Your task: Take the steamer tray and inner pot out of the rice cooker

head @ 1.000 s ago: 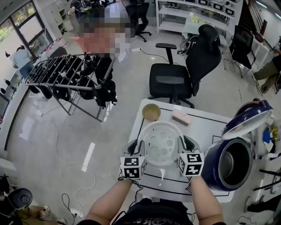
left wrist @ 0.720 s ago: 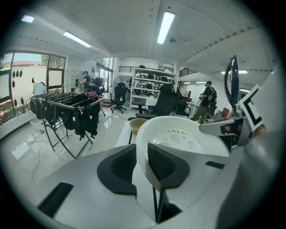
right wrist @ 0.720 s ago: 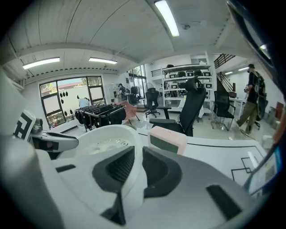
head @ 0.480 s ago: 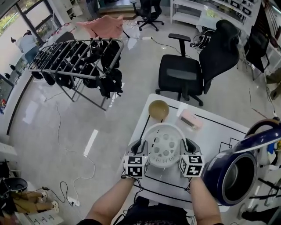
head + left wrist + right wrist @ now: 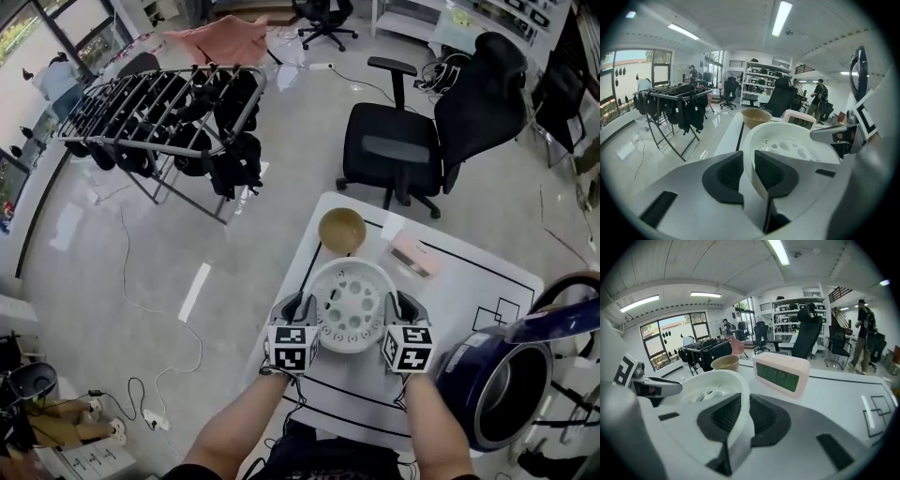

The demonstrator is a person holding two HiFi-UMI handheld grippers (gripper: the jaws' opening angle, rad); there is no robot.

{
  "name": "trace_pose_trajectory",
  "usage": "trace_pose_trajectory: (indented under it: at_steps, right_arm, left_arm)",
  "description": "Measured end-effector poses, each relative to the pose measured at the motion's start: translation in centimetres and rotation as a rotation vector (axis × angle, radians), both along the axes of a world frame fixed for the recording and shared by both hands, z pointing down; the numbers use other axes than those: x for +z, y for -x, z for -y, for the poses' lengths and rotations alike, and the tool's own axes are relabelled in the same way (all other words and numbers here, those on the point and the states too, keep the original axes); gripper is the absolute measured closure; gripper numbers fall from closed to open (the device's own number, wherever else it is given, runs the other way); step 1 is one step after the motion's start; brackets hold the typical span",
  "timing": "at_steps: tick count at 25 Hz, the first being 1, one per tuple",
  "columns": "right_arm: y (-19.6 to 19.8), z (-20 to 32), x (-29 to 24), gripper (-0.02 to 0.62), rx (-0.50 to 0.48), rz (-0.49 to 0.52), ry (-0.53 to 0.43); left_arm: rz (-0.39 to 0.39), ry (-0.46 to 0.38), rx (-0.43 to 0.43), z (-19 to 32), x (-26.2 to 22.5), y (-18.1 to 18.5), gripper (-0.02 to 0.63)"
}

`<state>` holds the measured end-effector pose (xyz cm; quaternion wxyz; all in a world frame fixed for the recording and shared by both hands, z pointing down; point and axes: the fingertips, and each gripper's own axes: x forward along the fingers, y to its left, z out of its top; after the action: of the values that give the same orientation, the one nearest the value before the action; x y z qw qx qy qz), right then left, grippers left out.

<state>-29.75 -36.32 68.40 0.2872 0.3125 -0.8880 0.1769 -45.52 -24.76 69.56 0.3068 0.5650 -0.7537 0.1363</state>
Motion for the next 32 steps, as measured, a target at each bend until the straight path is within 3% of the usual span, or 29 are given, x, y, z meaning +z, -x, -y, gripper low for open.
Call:
trace_pose_trajectory:
  at_steps: [13, 19, 23, 28, 32]
  right_arm:
    - [0.0, 0.4, 1.3, 0.535, 0.003, 0.003, 0.015]
    - [-0.2, 1.0, -0.2, 0.51, 0.005, 0.01, -0.079]
    - [0.2, 1.1, -2.9, 0.498, -0.004, 0.056, -0.128]
    - [1.6, -0.7, -9.6, 0.486, -0.038, 0.185, -0.191]
    - [1.8, -2.9, -16.3, 0.41, -0.076, 0.29, -0.27]
  left_arm:
    - [-0.007, -0.01, -0.025, 0.2, -0.1, 0.3, 0.534]
    - [0.008, -0.026, 0.003, 0.2, -0.3, 0.5, 0.5]
    - [0.017, -0.071, 0.012, -0.1, -2.7, 0.9, 0.468]
    - [0.015, -0.178, 0.07, -0.1, -8.4, -0.1, 0.401]
    - [-0.005, -0.273, 0.131, -0.4, -14.3, -2.1, 0.349]
